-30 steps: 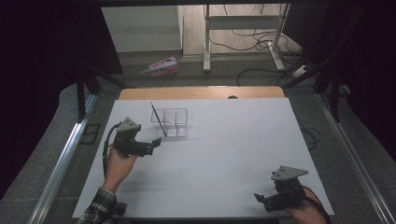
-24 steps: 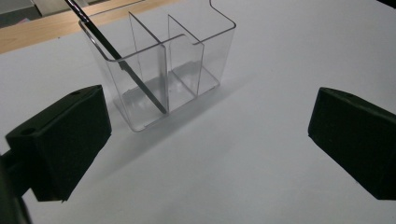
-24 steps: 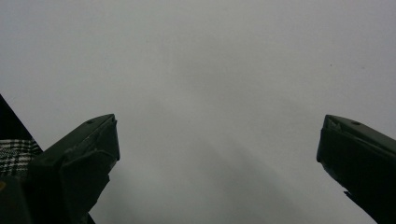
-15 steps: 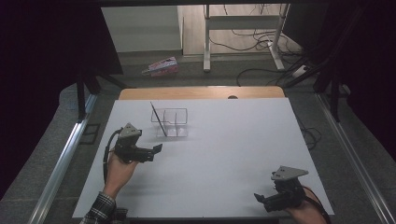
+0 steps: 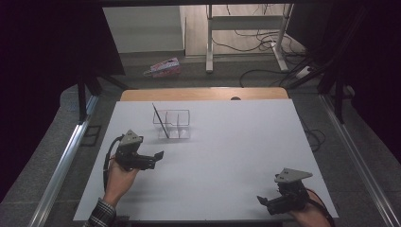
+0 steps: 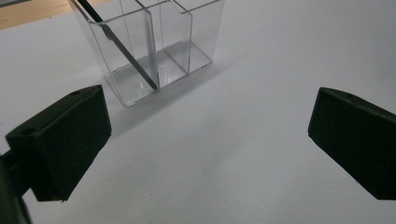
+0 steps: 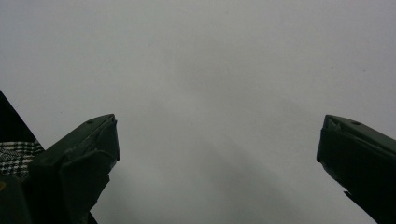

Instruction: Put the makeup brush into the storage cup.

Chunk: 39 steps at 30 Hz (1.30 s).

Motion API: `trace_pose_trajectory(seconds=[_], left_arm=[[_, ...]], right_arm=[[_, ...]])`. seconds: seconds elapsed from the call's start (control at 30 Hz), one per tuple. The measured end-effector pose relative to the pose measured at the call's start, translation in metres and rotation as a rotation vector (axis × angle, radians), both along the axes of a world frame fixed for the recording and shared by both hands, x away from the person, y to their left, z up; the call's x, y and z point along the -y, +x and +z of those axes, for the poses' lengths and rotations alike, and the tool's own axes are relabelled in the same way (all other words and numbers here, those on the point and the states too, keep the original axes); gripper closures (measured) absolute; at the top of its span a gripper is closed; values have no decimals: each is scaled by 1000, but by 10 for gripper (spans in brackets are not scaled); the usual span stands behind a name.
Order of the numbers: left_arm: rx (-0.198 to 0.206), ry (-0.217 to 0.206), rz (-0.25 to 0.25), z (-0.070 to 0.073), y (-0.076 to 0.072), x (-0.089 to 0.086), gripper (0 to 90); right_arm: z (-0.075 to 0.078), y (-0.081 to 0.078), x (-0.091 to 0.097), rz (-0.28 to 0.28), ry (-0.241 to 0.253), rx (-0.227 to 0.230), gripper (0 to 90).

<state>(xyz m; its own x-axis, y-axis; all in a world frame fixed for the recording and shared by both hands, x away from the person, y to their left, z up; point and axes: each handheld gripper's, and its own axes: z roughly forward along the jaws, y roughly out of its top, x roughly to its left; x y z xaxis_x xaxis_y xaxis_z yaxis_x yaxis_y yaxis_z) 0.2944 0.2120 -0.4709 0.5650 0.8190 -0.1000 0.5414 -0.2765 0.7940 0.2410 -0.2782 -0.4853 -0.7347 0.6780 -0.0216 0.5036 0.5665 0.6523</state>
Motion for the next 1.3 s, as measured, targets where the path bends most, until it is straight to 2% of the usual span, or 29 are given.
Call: trace_pose_trajectory(seconds=[0.73, 0.93, 1.3], left_arm=[[-21, -16, 4, -4, -27, -6, 0], [-23, -9, 8, -5, -35, -9, 0], [-30, 38, 4, -7, -48, -9, 0]], right_arm=[[0, 0, 0, 8, -7, 0, 0], [0, 0, 0, 7, -5, 2, 0], [0, 0, 0, 3, 5, 1, 0]])
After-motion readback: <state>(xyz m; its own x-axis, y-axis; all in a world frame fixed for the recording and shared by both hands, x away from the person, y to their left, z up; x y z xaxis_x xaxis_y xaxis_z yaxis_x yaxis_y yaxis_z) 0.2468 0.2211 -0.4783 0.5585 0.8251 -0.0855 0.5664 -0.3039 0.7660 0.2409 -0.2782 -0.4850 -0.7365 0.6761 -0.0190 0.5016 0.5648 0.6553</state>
